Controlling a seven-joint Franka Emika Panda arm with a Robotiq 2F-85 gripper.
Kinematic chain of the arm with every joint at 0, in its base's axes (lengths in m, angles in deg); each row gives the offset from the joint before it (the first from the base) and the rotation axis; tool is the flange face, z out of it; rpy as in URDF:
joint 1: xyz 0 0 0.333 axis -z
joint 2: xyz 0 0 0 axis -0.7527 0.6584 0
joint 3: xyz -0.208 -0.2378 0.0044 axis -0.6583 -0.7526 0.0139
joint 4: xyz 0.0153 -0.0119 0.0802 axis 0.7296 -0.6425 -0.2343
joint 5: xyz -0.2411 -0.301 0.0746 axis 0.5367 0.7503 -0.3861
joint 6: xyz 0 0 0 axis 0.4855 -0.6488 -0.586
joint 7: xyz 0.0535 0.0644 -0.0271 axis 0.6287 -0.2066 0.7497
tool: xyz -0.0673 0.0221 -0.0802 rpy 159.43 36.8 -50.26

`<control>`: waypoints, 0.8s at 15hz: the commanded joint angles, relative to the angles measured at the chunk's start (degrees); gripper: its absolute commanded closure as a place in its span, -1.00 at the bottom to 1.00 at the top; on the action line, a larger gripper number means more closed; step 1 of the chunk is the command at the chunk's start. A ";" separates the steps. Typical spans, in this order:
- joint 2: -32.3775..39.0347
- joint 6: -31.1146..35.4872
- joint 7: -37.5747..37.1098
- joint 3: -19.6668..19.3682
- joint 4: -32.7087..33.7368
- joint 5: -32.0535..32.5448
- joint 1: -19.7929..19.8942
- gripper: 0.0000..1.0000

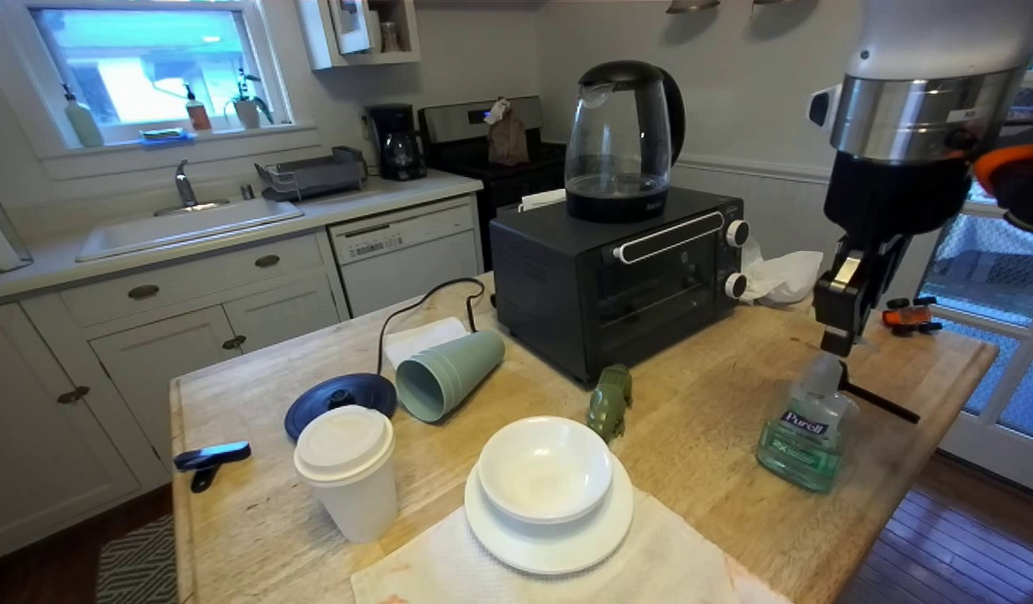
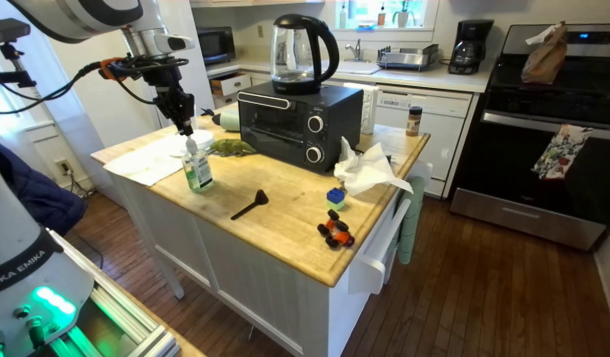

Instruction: Turn the bottle

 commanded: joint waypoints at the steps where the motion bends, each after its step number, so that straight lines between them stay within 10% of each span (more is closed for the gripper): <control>1: -0.83 -1.38 -3.51 0.49 0.28 1.00 1.57 0.90; 10: -1.15 -5.11 -16.39 -0.16 1.83 -0.05 6.31 0.90; 12: -1.11 -5.24 -16.52 -0.28 1.87 -0.02 6.64 0.59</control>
